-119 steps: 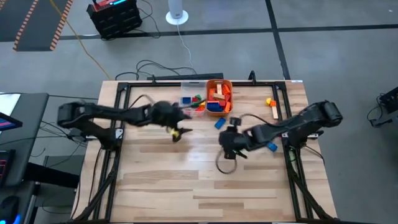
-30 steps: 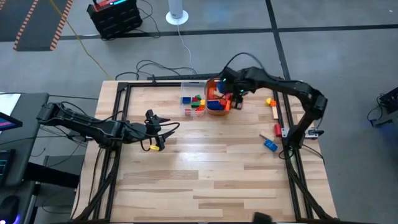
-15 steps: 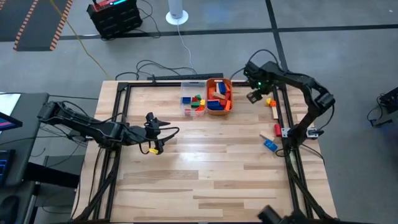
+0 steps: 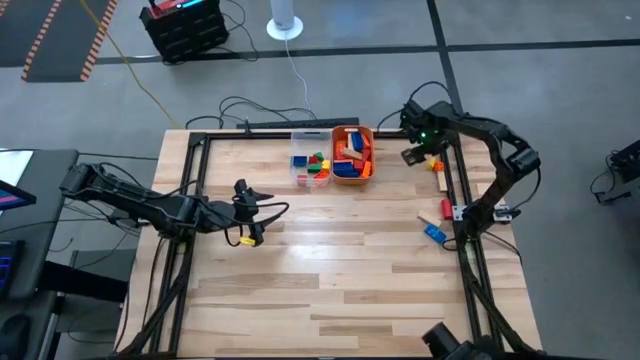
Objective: Sort blocks by size
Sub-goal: Put the yellow half-circle block into the clear bin
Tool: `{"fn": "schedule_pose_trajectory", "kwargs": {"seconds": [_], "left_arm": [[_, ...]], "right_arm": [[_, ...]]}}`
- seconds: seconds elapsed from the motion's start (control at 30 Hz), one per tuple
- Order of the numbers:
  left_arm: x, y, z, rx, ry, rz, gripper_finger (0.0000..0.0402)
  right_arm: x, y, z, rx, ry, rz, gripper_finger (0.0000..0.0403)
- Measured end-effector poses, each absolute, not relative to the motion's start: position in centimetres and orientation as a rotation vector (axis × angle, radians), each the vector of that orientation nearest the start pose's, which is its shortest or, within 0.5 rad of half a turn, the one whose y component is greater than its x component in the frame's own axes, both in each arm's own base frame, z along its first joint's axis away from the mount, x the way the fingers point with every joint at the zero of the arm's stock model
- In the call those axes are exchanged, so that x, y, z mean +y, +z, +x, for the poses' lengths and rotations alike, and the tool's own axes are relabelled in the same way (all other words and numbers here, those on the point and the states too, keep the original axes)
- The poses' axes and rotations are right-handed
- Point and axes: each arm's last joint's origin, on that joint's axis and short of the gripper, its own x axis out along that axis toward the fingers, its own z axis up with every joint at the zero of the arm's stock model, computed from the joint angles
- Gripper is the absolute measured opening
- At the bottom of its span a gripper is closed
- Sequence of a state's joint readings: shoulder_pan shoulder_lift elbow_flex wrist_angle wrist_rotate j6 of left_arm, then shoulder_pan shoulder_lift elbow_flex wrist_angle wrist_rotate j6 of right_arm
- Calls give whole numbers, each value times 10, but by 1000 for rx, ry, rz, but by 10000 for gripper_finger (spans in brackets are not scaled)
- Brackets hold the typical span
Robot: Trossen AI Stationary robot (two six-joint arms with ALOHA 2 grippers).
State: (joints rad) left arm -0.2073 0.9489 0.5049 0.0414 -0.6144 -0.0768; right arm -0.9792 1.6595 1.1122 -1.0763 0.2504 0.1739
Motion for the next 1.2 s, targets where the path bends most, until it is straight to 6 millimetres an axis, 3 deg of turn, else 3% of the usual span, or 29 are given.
{"fn": "schedule_pose_trajectory", "kwargs": {"seconds": [0.2,0.37,0.63,0.97,1.2], "left_arm": [[-24,231,197,355,415,87,280],[-24,233,197,341,412,94,280],[-24,233,197,346,408,117,280],[-24,233,197,351,408,129,280],[-24,233,197,352,409,140,280]], "right_arm": [[-229,178,164,1705,-857,561,244],[-226,165,176,1845,-837,366,244],[-237,142,168,2008,-730,385,245],[-247,141,172,2018,-716,353,245],[-226,143,188,2009,-596,458,245]]}}
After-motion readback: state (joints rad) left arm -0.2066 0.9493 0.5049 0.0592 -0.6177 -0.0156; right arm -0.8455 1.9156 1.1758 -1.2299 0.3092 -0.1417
